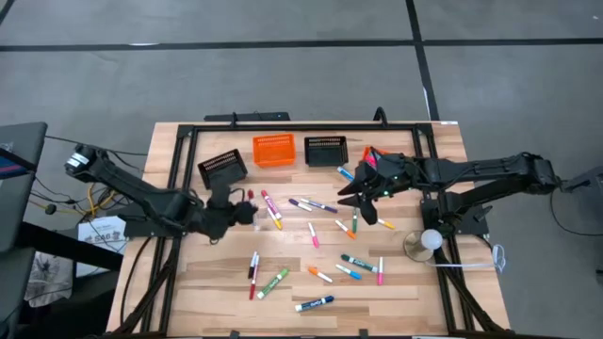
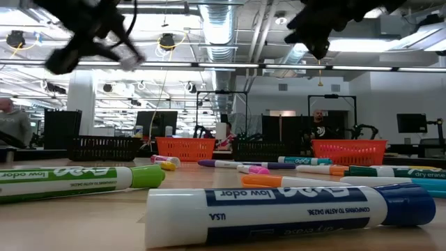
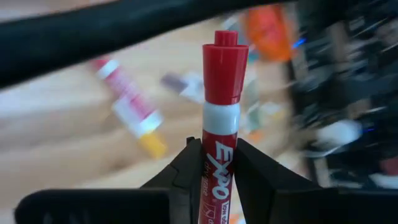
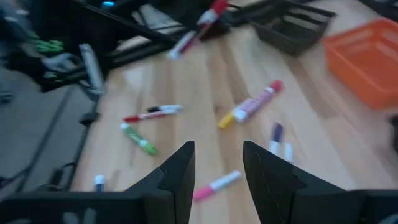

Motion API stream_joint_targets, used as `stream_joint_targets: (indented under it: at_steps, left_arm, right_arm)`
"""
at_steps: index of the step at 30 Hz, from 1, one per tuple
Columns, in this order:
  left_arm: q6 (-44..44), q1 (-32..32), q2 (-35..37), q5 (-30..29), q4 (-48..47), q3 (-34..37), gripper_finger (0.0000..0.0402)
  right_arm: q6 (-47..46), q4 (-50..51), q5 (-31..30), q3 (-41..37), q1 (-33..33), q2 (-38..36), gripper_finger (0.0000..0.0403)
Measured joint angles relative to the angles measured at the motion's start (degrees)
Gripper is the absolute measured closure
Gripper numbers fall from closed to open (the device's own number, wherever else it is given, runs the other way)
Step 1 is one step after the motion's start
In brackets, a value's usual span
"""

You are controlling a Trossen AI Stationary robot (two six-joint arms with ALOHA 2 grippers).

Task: Pick & Place Markers
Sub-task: Put the middle left white red marker into the middle black bin

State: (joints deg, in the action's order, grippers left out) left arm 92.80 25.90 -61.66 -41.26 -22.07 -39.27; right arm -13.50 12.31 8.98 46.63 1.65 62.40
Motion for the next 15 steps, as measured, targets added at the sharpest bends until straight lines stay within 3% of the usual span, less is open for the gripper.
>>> stream_joint_targets:
  at_steps: [4, 9, 15]
  left_arm:
    - [-11.18, -3.85, 0.31, -1.78, 11.33, 0.0, 0.0327]
    - [-26.69, -9.19, -1.82, -1.22, 28.16, -0.16, 0.0327]
    - [-36.25, -12.62, -5.38, -0.26, 41.14, -0.09, 0.0328]
  right_arm:
    - [-0.73, -6.64, 4.17, -0.03, 0.0, 2.59, 0.0272]
    - [-3.03, -15.51, 6.06, 0.01, 0.0, 7.62, 0.0234]
    - [-4.11, -26.01, 6.11, 0.25, 0.23, 10.64, 0.0179]
